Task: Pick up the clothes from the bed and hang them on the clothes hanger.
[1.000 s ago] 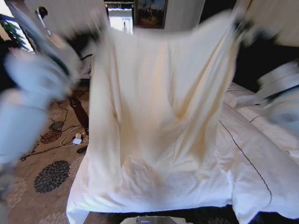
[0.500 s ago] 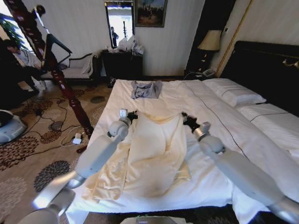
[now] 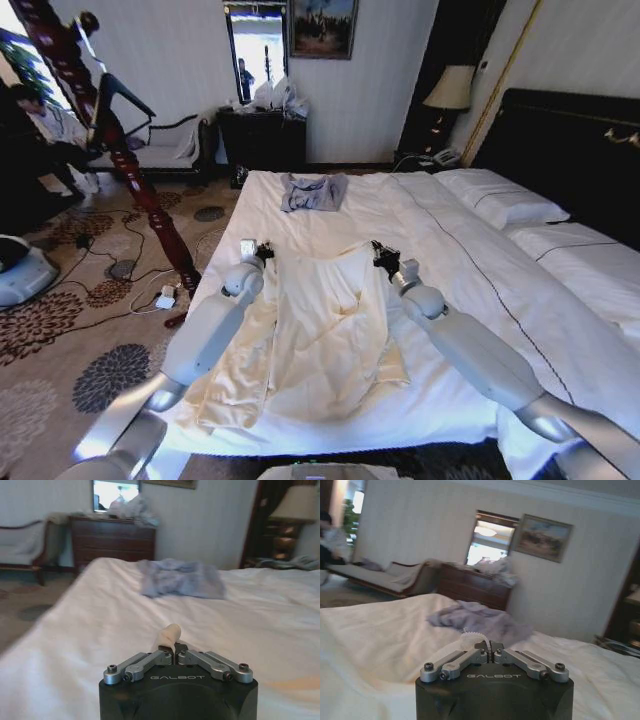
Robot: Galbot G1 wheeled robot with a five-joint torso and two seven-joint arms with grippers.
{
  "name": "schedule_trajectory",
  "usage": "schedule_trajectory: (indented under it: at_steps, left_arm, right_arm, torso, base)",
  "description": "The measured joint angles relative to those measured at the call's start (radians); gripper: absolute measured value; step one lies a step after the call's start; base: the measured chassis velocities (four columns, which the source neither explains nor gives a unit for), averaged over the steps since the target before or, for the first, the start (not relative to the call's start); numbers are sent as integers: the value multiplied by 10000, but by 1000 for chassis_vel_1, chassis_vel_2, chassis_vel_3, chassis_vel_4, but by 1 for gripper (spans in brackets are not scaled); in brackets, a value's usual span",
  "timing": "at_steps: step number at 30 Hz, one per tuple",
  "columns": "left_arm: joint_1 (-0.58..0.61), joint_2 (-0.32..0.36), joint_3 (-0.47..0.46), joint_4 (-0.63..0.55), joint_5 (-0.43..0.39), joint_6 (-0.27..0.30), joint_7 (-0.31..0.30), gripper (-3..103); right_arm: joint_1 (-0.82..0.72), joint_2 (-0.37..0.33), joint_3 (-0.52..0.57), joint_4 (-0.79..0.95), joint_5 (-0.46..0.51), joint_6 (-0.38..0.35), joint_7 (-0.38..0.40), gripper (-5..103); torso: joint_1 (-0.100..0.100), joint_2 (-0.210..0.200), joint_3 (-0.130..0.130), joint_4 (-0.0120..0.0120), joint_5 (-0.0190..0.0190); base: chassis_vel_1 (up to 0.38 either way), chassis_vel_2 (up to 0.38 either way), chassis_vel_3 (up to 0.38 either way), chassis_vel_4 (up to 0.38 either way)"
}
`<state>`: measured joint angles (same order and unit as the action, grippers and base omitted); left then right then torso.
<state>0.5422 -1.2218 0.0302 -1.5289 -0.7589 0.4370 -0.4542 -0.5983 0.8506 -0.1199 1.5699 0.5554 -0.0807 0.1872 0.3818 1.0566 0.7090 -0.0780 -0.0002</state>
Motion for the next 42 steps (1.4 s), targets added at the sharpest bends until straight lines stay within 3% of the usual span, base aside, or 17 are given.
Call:
schedule_trajectory:
  at_steps: [5, 11, 13, 14, 15, 17, 19, 23, 24, 26, 28, 30, 32, 33, 39, 40, 42]
  left_arm:
    - [436, -544, 140, 140, 121, -137, 46, 1]
    - [685, -913, 183, 729, 158, -378, -107, -2]
    - [808, -954, 155, 740, -1, 111, -336, 8]
    - [808, -954, 155, 740, -1, 111, -336, 8]
    - [893, -909, 141, 673, -138, 536, -508, 8]
    - [1109, -608, 130, 319, -418, 1420, -792, 19]
    - [1196, -459, 133, 152, -507, 1637, -941, 25]
    - [1769, 487, 264, -1081, -1283, 2351, -1804, 41]
    - [1769, 487, 264, -1081, -1283, 2351, -1804, 41]
    - [2292, 1109, 186, -2190, -1784, 2718, -1735, 52]
    - [2951, 1622, -117, -3451, -2382, 2960, -1513, 57]
    - [3212, 1790, -284, -3868, -2497, 2955, -1376, 63]
    - [3654, 2054, -842, -4523, -2477, 2750, -904, 74]
    - [3654, 2054, -842, -4523, -2477, 2750, -904, 74]
    - [3709, 2160, -2434, -5179, -2420, 1784, -652, 98]
    - [3709, 2160, -2434, -5179, -2420, 1784, -652, 98]
    - [4053, 2126, -3235, -5641, -1995, 1441, -536, 100]
  right_arm:
    - [-77, 289, -650, -382, -255, 174, -496, 1]
    - [-82, 979, -1106, -1301, -70, 450, -279, -2]
    - [-37, 1107, -1196, -1496, 185, 312, -170, 8]
    - [-37, 1107, -1196, -1496, 185, 312, -170, 8]
    - [-37, 1118, -1220, -1510, 465, 175, -173, 8]
    - [-137, 992, -1232, -1236, 1419, -252, -138, 19]
    - [-219, 896, -1221, -1015, 1889, -466, -82, 24]
    - [-961, 142, -772, 991, 4003, -1795, 446, 40]
    - [-961, 142, -772, 991, 4003, -1795, 446, 40]
    - [-1641, -454, -271, 2235, 4694, -2538, 616, 51]
    - [-2335, -930, 391, 3156, 4957, -2784, 760, 61]
    - [-2635, -1097, 748, 3498, 4972, -2767, 781, 61]
    - [-3126, -1321, 1514, 4122, 4912, -2397, 839, 73]
    - [-3126, -1321, 1514, 4122, 4912, -2397, 839, 73]
    - [-3788, -1019, 3603, 4925, 4225, -835, 1166, 97]
    - [-3788, -1019, 3603, 4925, 4225, -835, 1166, 97]
    - [-4225, -784, 4897, 5386, 4229, -511, 1182, 100]
  torso:
    - [0, 0, 0, 1, 2]
    - [0, 0, 1, 5, 3]
    - [0, 0, 0, 3, 2]
    - [0, 0, 0, 3, 2]
    - [0, 0, 1, 2, 2]
    - [1, 0, 0, 3, 1]
    - [1, 0, 1, 5, 0]
    - [0, 0, 0, 4, 1]
    - [0, 0, 0, 4, 1]
    - [0, 0, 0, 3, -3]
    - [-2, 1, -2, 2, 4]
    - [-3, 2, -2, 2, 1]
    - [-3, 2, -2, 1, 1]
    - [-3, 2, -2, 1, 1]
    - [1, 0, 0, 0, 3]
    - [1, 0, 0, 0, 3]
    - [3, 1, 0, 3, 2]
  base:
    - [0, 0, 0, 0]
    - [0, 0, 0, 0]
    - [0, 0, 0, 0]
    - [0, 0, 0, 0]
    - [0, 0, 0, 0]
    - [0, 0, 0, 0]
    - [0, 0, 0, 0]
    - [0, 0, 0, 0]
    - [0, 0, 0, 0]
    - [0, 0, 0, 0]
    - [0, 0, 0, 0]
    - [0, 0, 0, 0]
    - [0, 0, 0, 0]
    - [0, 0, 0, 0]
    - [0, 0, 0, 0]
    - [0, 0, 0, 0]
    - [0, 0, 0, 0]
